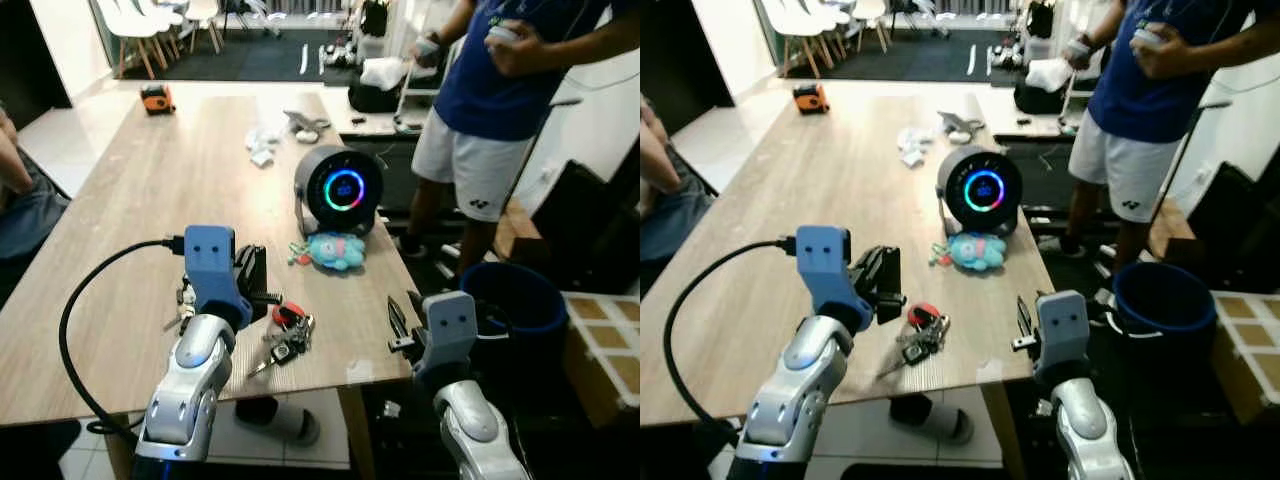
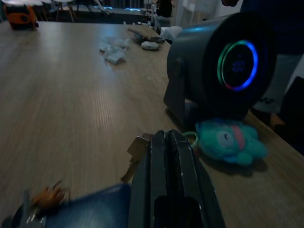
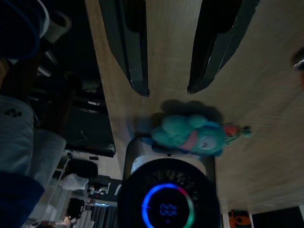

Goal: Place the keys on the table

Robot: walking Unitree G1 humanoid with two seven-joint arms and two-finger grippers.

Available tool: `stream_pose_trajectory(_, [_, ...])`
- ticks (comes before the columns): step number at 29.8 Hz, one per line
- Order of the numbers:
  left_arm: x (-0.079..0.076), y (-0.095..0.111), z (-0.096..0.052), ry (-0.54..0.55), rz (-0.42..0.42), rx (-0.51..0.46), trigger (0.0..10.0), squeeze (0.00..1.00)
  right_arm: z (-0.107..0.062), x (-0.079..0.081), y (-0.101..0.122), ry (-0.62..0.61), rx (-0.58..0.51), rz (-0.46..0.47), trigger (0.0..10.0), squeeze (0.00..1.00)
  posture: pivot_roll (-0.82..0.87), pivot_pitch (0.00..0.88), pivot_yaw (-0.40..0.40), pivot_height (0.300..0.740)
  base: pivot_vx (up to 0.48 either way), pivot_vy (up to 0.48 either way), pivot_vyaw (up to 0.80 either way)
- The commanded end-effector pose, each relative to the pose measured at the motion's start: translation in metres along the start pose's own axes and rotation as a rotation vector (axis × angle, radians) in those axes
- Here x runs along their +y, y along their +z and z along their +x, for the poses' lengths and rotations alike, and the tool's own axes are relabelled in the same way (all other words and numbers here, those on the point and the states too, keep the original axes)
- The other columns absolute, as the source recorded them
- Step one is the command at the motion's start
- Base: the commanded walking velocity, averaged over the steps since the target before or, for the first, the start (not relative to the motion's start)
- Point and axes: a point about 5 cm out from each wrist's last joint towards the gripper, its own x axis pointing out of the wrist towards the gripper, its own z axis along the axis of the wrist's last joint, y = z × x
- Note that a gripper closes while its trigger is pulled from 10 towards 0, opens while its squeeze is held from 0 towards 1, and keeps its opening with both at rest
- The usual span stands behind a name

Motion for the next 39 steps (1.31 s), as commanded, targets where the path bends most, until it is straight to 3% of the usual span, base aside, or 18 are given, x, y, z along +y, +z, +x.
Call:
stream_pose_trajectory(1, [-0.0016, -0.0040, -0.0012, -0.002, -0.004, 0.018, 10.0, 0.00, -0.0044, -0.0019, -0.0052, -0.008, 0.024, 0.000, 10.0, 0.00, -0.02, 0.178, 0.051, 0.740, 0.360, 0.000, 0.00])
stream_pose_trajectory(14, [-0.0028, -0.0046, -0.0020, -0.013, -0.014, 0.025, 10.0, 0.00, -0.0045, -0.0008, -0.0057, -0.010, 0.025, 0.002, 10.0, 0.00, -0.01, 0.181, 0.055, 0.740, 0.127, 0.000, 0.00])
stream_pose_trajectory(16, [-0.0027, -0.0044, -0.0022, -0.015, -0.015, 0.023, 10.0, 0.05, -0.0045, -0.0006, -0.0058, -0.010, 0.025, 0.003, 10.0, 0.00, -0.01, 0.181, 0.056, 0.740, 0.000, 0.000, 0.00])
stream_pose_trajectory(18, [-0.0027, -0.0041, -0.0024, -0.019, -0.015, 0.021, 10.0, 0.75, -0.0044, -0.0004, -0.0058, -0.010, 0.025, 0.004, 10.0, 0.00, -0.01, 0.180, 0.057, 0.740, 0.000, 0.000, 0.00])
stream_pose_trajectory(19, [-0.0026, -0.0040, -0.0024, -0.020, -0.016, 0.020, 10.0, 1.00, -0.0044, -0.0003, -0.0058, -0.010, 0.025, 0.004, 10.0, 0.00, -0.01, 0.180, 0.057, 0.740, 0.000, 0.000, 0.00])
stream_pose_trajectory(29, [-0.0033, -0.0037, -0.0024, -0.023, -0.019, 0.019, 10.0, 1.00, -0.0039, -0.0001, -0.0057, -0.010, 0.024, 0.003, 10.0, 0.00, -0.01, 0.176, 0.057, 0.740, 0.000, 0.000, 0.00])
stream_pose_trajectory(30, [-0.0031, -0.0035, -0.0022, -0.019, -0.018, 0.018, 10.0, 0.78, -0.0037, -0.0002, -0.0057, -0.010, 0.024, 0.003, 10.0, 0.00, -0.01, 0.174, 0.056, 0.740, 0.000, 0.000, 0.00])
stream_pose_trajectory(31, [-0.0030, -0.0033, -0.0021, -0.017, -0.018, 0.018, 10.0, 0.78, -0.0037, -0.0003, -0.0057, -0.010, 0.023, 0.003, 10.0, 0.00, -0.01, 0.174, 0.056, 0.740, 0.000, 0.000, 0.00])
stream_pose_trajectory(32, [-0.0028, -0.0032, -0.0021, -0.014, -0.017, 0.017, 10.0, 0.63, -0.0036, -0.0003, -0.0057, -0.010, 0.023, 0.003, 10.0, 0.00, -0.01, 0.174, 0.056, 0.740, 0.000, 0.000, 0.00])
stream_pose_trajectory(33, [-0.0027, -0.0031, -0.0020, -0.013, -0.017, 0.016, 10.0, 0.63, -0.0036, -0.0003, -0.0056, -0.010, 0.023, 0.004, 10.0, 0.00, -0.01, 0.174, 0.056, 0.740, 0.000, 0.000, 0.00])
stream_pose_trajectory(34, [-0.0025, -0.0028, -0.0020, -0.011, -0.016, 0.015, 10.0, 0.20, -0.0036, -0.0003, -0.0055, -0.009, 0.022, 0.004, 10.0, 0.00, -0.01, 0.174, 0.056, 0.740, 0.000, 0.000, 0.00])
stream_pose_trajectory(35, [-0.0025, -0.0028, -0.0020, -0.011, -0.016, 0.015, 10.0, 0.20, -0.0036, -0.0003, -0.0055, -0.009, 0.022, 0.004, 10.0, 0.00, -0.01, 0.174, 0.056, 0.740, 0.000, 0.000, 0.00])
stream_pose_trajectory(37, [-0.0011, -0.0027, -0.0019, -0.005, -0.010, 0.013, 10.0, 0.00, -0.0031, -0.0001, -0.0055, -0.008, 0.021, 0.004, 10.0, 0.00, -0.01, 0.172, 0.056, 0.740, 0.000, 0.000, 0.00])
stream_pose_trajectory(39, [-0.0007, -0.0027, -0.0019, -0.003, -0.008, 0.012, 10.0, 0.00, -0.0030, 0.0000, -0.0055, -0.008, 0.021, 0.004, 10.0, 0.00, -0.01, 0.170, 0.057, 0.740, 0.000, 0.000, 0.00])
